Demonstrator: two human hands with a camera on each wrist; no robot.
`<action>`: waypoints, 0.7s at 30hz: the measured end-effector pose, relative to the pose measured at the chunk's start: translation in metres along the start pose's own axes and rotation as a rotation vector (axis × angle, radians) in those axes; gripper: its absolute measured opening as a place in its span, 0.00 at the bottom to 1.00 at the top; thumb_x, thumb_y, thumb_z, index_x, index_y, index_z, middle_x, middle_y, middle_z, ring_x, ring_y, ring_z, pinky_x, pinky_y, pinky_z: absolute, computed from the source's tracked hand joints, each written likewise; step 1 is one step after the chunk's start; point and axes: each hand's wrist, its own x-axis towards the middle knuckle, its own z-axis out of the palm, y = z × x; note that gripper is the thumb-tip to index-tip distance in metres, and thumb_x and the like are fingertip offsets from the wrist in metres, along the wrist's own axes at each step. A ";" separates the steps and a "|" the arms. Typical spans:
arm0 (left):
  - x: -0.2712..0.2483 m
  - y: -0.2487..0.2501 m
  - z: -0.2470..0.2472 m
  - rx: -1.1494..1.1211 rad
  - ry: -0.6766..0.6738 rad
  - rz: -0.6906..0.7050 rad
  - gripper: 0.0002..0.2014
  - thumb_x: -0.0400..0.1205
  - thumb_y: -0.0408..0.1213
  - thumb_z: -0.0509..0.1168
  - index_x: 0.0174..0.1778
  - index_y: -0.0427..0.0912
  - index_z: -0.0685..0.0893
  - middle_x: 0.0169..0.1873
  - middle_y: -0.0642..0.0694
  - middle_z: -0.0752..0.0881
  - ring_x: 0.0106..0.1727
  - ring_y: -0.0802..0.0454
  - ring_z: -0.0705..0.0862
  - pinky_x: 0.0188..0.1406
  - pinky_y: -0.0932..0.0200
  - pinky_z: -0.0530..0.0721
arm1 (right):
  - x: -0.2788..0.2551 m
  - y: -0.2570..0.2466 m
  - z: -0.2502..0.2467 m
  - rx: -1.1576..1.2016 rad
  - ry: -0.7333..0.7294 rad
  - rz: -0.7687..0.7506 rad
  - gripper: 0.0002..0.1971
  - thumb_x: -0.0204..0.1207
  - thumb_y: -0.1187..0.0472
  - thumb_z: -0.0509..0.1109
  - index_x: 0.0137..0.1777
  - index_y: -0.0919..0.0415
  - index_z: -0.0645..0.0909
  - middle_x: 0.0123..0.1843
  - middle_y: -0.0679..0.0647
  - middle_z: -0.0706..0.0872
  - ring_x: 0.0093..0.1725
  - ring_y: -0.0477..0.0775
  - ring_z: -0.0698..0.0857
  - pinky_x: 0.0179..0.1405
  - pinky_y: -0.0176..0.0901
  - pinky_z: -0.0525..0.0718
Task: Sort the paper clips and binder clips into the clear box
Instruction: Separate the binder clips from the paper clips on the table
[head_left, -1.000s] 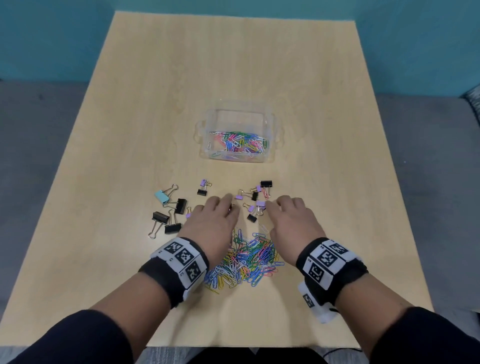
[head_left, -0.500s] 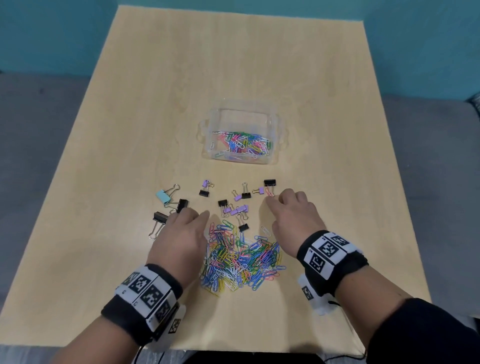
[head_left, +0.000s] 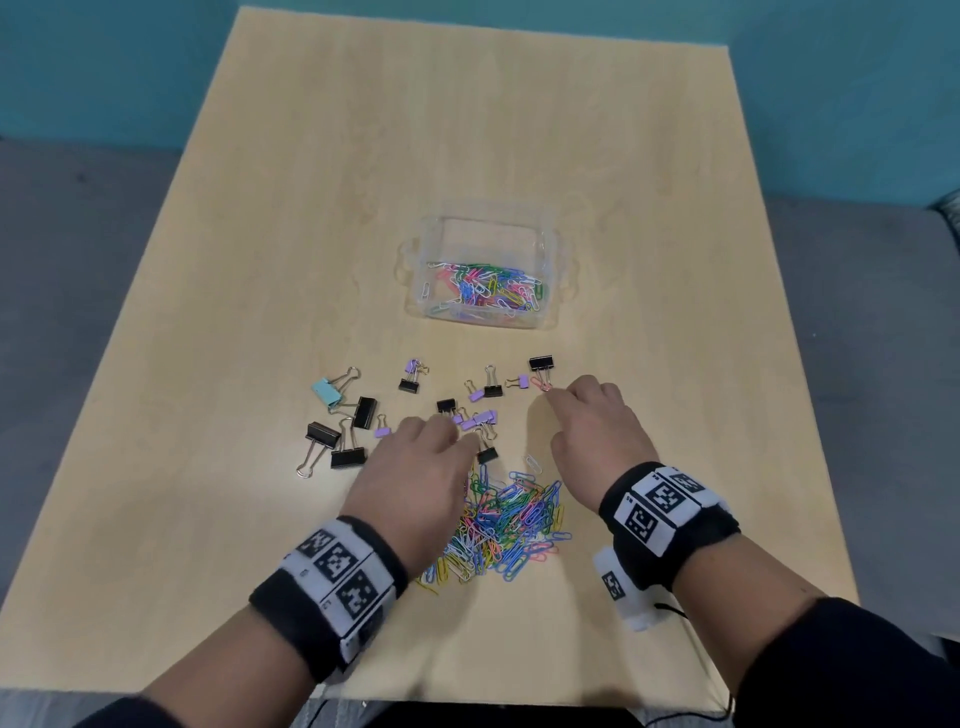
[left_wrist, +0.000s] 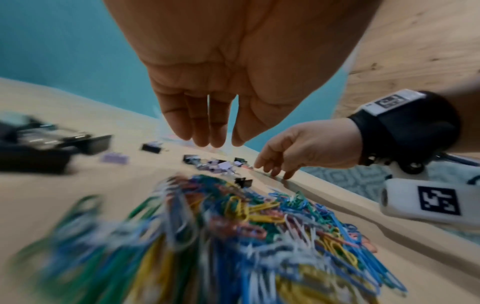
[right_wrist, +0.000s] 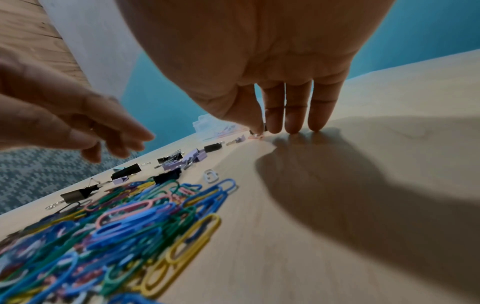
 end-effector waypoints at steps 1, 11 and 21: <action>0.007 0.008 -0.003 0.045 -0.042 0.036 0.23 0.72 0.35 0.52 0.62 0.44 0.79 0.48 0.43 0.80 0.44 0.40 0.74 0.39 0.49 0.76 | 0.001 0.001 -0.001 0.027 0.007 0.011 0.21 0.72 0.66 0.60 0.66 0.58 0.74 0.60 0.58 0.75 0.57 0.62 0.71 0.51 0.52 0.75; 0.070 0.054 -0.017 0.196 -0.214 -0.092 0.36 0.74 0.30 0.58 0.80 0.40 0.54 0.30 0.48 0.73 0.29 0.46 0.72 0.23 0.57 0.66 | 0.049 0.015 -0.031 -0.152 -0.064 -0.187 0.26 0.70 0.71 0.61 0.66 0.47 0.69 0.54 0.57 0.73 0.47 0.61 0.76 0.35 0.49 0.75; 0.034 0.058 -0.008 0.123 -0.251 -0.048 0.25 0.75 0.31 0.56 0.71 0.44 0.66 0.28 0.49 0.71 0.25 0.45 0.69 0.20 0.57 0.61 | 0.060 0.020 -0.039 -0.460 -0.143 -0.481 0.17 0.71 0.67 0.66 0.56 0.50 0.71 0.52 0.55 0.74 0.41 0.57 0.71 0.31 0.48 0.72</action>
